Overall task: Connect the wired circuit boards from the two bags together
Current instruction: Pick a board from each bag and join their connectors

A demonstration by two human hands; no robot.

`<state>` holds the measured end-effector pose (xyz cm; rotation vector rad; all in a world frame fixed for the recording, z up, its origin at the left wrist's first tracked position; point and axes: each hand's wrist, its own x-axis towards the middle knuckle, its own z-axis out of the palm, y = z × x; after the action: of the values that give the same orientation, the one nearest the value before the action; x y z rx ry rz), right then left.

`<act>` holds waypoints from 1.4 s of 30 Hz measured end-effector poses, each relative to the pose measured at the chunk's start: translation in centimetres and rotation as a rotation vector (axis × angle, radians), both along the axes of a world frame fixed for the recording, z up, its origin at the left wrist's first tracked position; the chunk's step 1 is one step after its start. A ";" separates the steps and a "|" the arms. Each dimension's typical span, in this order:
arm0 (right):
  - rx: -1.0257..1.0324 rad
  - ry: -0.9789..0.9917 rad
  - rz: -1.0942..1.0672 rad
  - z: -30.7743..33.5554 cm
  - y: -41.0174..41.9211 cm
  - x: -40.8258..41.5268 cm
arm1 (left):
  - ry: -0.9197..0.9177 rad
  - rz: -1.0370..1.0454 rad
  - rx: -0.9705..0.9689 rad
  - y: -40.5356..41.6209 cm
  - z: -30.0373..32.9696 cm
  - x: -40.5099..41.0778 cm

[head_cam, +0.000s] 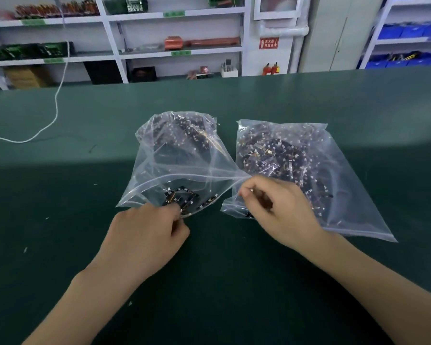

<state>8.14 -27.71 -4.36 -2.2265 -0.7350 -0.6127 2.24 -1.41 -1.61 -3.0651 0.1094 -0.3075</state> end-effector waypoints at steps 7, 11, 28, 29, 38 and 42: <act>0.131 0.214 0.111 0.0 0.4 1.4 | 0.157 -0.409 -0.968 -3.2 1.6 2.9; 0.368 0.469 0.218 0.6 0.5 1.9 | 0.046 -0.457 -1.162 -5.1 -0.5 4.7; 0.458 0.603 0.237 0.3 0.0 0.3 | -0.028 -0.367 -1.237 -5.6 -3.0 3.2; 0.452 0.596 0.245 0.3 0.1 0.2 | -0.026 -0.367 -1.233 -5.6 -3.0 3.3; 0.446 0.523 0.106 -0.4 0.1 0.1 | -0.084 -0.400 -1.097 -5.2 -3.2 3.5; 0.398 0.508 0.138 -0.5 -0.1 -0.2 | -0.127 -0.391 -1.114 -5.1 -3.5 3.6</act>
<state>7.96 -27.80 -4.85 -1.8292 -0.4498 -0.0953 5.88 -6.52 -5.07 -4.0663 0.7798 -0.8175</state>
